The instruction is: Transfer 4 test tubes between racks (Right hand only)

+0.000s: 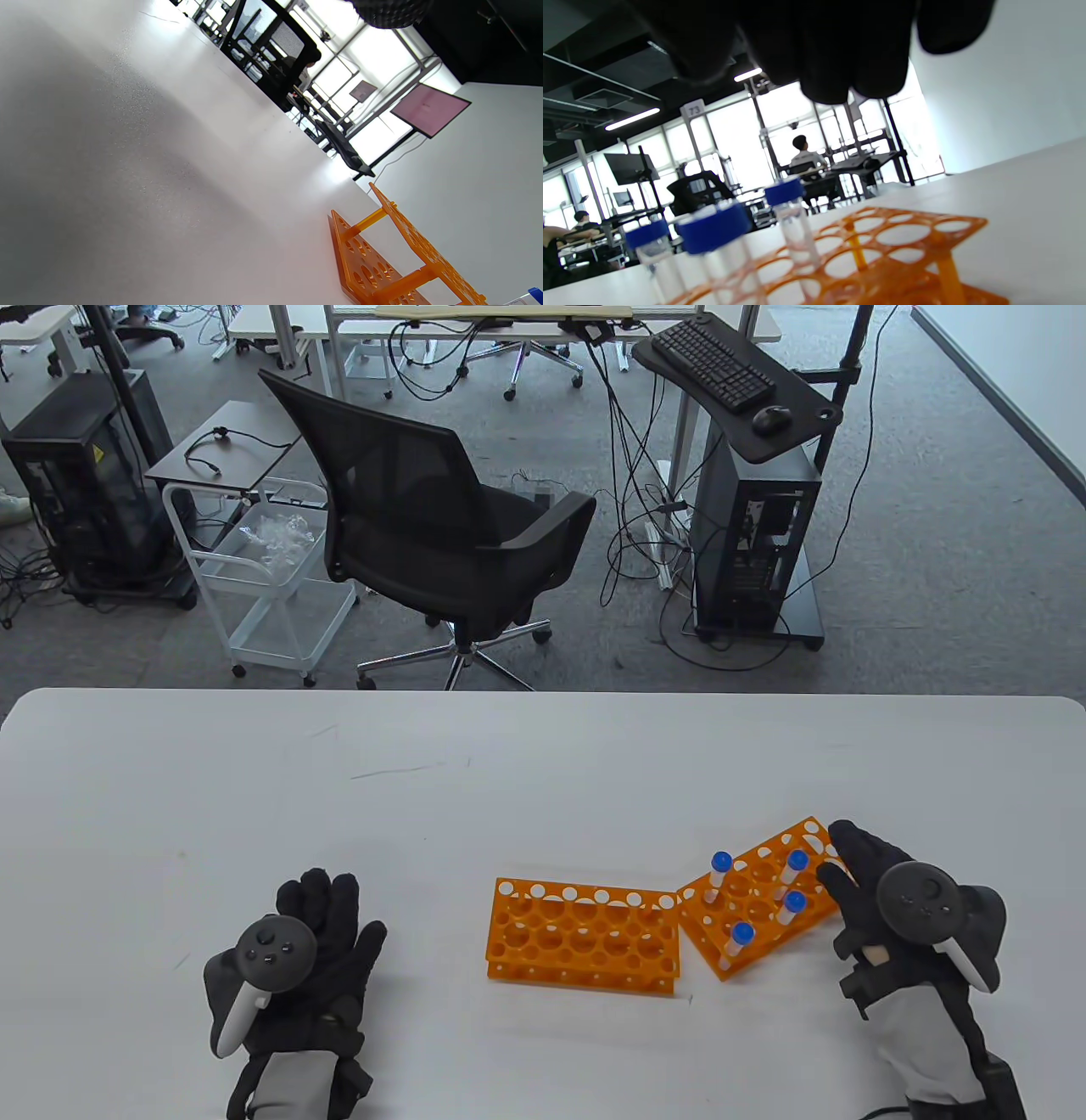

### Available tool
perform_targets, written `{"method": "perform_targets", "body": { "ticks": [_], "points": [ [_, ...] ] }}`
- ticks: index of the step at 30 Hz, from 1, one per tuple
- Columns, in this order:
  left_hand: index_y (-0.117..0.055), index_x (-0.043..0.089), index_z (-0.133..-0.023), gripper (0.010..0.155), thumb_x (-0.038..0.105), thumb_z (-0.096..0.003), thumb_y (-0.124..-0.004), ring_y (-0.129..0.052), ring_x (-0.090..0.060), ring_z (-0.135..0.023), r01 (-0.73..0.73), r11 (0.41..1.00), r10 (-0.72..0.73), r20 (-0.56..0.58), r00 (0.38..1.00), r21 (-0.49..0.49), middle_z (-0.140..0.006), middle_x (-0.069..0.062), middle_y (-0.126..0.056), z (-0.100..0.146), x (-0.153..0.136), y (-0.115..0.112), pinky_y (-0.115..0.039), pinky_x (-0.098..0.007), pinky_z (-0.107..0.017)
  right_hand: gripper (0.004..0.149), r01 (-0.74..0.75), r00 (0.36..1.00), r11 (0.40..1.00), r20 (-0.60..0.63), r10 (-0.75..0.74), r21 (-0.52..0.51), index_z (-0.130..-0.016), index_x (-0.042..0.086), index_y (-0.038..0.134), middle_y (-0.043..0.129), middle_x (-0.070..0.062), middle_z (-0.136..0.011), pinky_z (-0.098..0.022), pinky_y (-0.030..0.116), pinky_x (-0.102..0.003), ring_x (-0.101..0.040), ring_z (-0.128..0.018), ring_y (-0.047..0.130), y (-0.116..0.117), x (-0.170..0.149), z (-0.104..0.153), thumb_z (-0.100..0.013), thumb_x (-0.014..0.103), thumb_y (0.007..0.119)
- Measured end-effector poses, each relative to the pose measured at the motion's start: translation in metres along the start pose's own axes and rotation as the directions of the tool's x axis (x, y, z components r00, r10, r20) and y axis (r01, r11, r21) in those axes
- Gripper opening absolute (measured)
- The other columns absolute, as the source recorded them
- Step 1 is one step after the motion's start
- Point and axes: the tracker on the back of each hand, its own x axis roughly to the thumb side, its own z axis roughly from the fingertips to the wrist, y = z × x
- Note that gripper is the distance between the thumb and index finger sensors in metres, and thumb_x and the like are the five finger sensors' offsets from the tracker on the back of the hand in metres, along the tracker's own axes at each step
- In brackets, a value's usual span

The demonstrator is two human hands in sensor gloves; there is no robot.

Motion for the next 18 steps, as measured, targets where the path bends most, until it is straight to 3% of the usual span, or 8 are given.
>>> {"method": "perform_targets", "body": {
  "ticks": [8,18],
  "points": [
    [-0.013,0.045,-0.113,0.07,0.062,-0.0587,-0.053,0.024,-0.006,-0.103,-0.014,1.0,0.014,-0.006,1.0,-0.001,-0.116,0.019,0.009,0.0,0.0,0.001,0.018,-0.04,-0.074,0.055,-0.016,1.0,0.997,0.007,0.016,0.073,-0.099,0.014,0.073,0.083,-0.017,-0.097,-0.062,0.06,-0.065,-0.044,-0.086,0.079,0.022,0.001,-0.021,-0.048,0.035,0.079],
    [-0.013,0.045,-0.113,0.07,0.062,-0.0586,-0.053,0.024,-0.006,-0.103,-0.023,1.0,0.023,-0.003,1.0,-0.002,-0.116,0.019,0.009,0.0,-0.001,0.004,0.018,-0.04,-0.074,0.054,-0.017,1.0,0.994,-0.004,0.018,0.109,-0.097,0.014,0.074,0.085,-0.017,-0.095,-0.061,0.061,-0.065,-0.044,-0.084,0.081,0.034,-0.003,-0.027,-0.047,0.033,0.08]
  ]
}}
